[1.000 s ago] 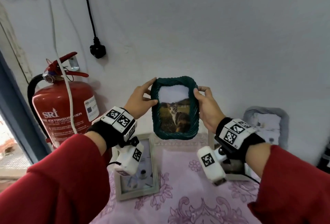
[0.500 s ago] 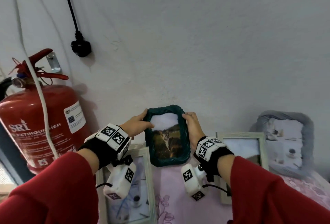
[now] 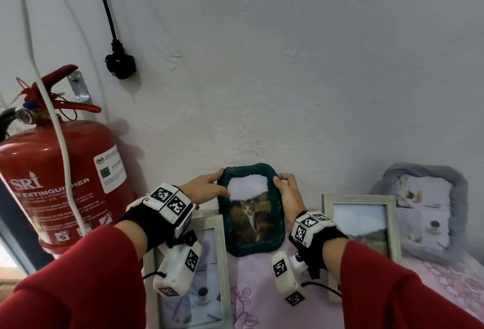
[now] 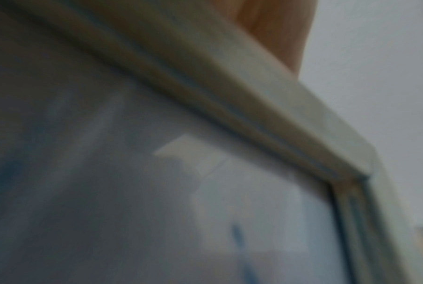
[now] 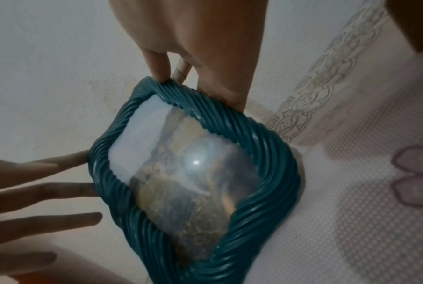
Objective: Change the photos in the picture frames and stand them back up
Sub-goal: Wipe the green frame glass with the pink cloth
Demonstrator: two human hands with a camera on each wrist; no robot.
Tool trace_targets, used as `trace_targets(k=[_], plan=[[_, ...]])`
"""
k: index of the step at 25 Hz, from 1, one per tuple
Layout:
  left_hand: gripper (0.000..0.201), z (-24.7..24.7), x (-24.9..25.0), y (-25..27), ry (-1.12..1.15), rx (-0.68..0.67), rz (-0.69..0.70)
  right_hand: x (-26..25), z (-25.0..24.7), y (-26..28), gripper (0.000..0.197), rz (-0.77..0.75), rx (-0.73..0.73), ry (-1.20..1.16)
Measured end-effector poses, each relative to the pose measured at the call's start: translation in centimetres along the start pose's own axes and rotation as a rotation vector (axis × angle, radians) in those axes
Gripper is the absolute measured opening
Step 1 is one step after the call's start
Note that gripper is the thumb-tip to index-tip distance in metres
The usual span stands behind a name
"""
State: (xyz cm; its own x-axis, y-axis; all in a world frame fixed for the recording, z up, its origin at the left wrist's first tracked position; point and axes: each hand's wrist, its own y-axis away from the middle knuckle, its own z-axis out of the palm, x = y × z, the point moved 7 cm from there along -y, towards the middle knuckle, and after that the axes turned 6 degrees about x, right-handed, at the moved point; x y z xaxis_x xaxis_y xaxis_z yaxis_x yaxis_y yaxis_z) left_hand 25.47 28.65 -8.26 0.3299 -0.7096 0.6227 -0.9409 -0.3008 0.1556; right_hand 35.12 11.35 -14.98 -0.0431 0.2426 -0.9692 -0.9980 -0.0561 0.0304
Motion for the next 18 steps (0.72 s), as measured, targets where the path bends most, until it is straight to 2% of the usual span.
trace_targets(k=[5,9,13,18], plan=[[0.075,0.3,0.7,1.0,-0.052,-0.032,0.02,-0.4,-1.0,0.6,0.014,-0.057,0.1,0.178],[0.076,0.5,1.3,1.3,-0.013,-0.023,0.032,-0.4,-1.6,1.2,0.022,-0.053,0.173,0.202],[0.079,0.6,1.4,1.7,-0.049,-0.032,0.046,-0.7,-1.7,1.9,0.027,-0.101,0.12,0.279],[0.073,0.2,2.0,2.5,-0.074,-0.021,0.07,-2.2,-1.4,2.8,0.058,-0.183,0.003,0.416]])
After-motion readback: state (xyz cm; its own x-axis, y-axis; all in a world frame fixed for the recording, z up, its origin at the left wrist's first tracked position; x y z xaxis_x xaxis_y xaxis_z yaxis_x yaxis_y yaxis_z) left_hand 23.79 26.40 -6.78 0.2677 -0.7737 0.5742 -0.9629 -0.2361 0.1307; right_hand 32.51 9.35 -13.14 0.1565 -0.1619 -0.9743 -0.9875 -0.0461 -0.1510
